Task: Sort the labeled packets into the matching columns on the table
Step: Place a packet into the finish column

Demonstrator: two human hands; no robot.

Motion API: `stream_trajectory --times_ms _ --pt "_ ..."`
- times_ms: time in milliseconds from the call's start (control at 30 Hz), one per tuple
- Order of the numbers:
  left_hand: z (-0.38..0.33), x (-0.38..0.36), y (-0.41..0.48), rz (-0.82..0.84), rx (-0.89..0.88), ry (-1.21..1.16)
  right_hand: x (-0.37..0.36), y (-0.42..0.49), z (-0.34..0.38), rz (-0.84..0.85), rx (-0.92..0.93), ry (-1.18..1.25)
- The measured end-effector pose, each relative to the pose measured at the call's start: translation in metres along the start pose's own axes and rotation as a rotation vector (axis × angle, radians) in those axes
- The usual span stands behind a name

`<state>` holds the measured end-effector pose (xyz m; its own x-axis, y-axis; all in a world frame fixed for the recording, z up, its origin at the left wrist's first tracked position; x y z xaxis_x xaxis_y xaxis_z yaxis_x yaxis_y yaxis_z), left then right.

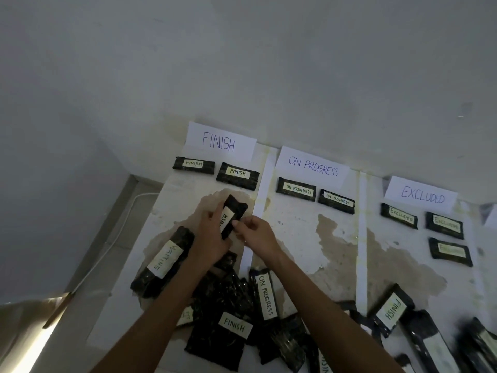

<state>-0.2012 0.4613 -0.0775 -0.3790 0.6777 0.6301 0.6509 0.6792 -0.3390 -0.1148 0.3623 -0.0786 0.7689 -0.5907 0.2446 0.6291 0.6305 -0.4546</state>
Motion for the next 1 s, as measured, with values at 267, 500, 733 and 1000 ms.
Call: stream_trajectory --times_ms 267,500,733,1000 --pt "-0.018 0.001 0.077 0.026 -0.338 0.466 0.031 0.011 -0.024 -0.007 0.24 -0.706" --pt "-0.015 -0.014 0.113 0.192 -0.425 0.471 0.029 0.016 -0.046 -0.012 0.283 -0.866" --pt "-0.008 0.011 0.1 0.106 -0.458 0.388 0.019 0.015 -0.019 0.021 0.318 -0.929" --pt "0.088 0.086 0.022 -0.016 0.011 0.144 -0.035 0.018 0.0 0.199 0.471 -0.915"
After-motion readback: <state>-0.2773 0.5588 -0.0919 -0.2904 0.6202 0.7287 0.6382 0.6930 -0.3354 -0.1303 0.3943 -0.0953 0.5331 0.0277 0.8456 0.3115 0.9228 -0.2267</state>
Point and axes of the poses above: each hand's wrist, its own y-axis towards the middle knuckle, its own x-axis out of the back of the hand, z = x × y, the point moved 7 cm from there along y, towards the middle knuckle, and after that the axes turned 8 degrees about x, right-handed, at the moved point
